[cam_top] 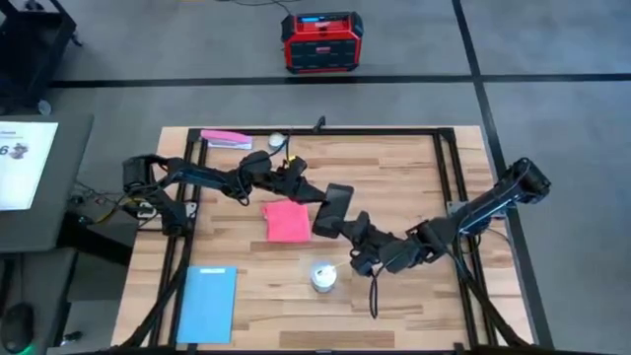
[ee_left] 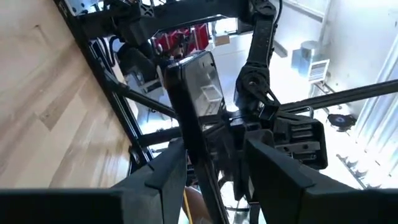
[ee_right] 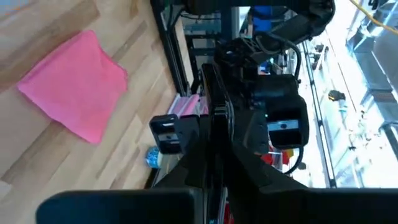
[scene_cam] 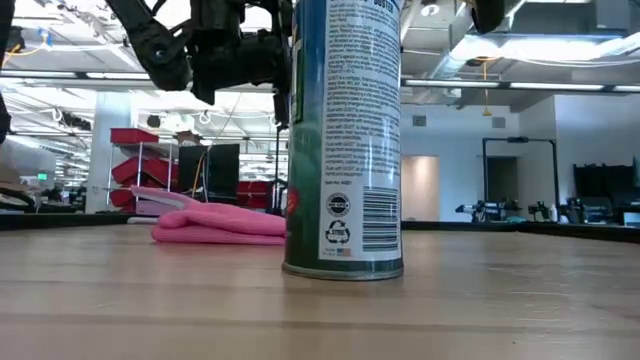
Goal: Apply microfiber cloth
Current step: Spray the front of the black cellphone using the spray bottle
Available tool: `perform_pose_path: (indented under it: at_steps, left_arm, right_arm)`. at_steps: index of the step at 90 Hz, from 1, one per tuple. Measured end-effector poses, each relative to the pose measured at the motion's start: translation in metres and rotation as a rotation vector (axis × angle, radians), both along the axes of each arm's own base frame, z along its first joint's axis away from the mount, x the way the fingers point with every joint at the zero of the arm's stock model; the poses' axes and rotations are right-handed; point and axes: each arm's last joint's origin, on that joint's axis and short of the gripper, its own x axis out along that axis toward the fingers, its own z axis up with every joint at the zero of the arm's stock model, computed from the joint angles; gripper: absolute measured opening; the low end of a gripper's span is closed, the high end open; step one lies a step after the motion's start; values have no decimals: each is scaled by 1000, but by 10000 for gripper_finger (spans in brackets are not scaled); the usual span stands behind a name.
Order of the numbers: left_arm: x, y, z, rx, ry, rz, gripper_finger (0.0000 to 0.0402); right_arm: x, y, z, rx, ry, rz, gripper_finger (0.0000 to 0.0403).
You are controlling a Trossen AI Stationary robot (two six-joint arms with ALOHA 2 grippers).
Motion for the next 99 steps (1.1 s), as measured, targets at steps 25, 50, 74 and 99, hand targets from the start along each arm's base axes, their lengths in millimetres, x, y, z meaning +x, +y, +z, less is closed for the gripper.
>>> perform_pose_path:
  at_steps: [25, 50, 74, 99]
  left_arm:
    - [0, -1, -1, 8, 2, -15, 144]
    - [0, -2, -7, 90, 45, -44, 53]
    - [1, -2, -5, 181, 0, -42, 22]
    - [-1, 5, -2, 261, -51, -12, 22]
  right_arm:
    - [6, -11, 0, 15, 12, 17, 17]
    - [6, -11, -2, 18, 12, 7, 18]
    - [5, -11, -3, 27, 12, 0, 42]
    - [6, -11, -2, 46, -15, -23, 65]
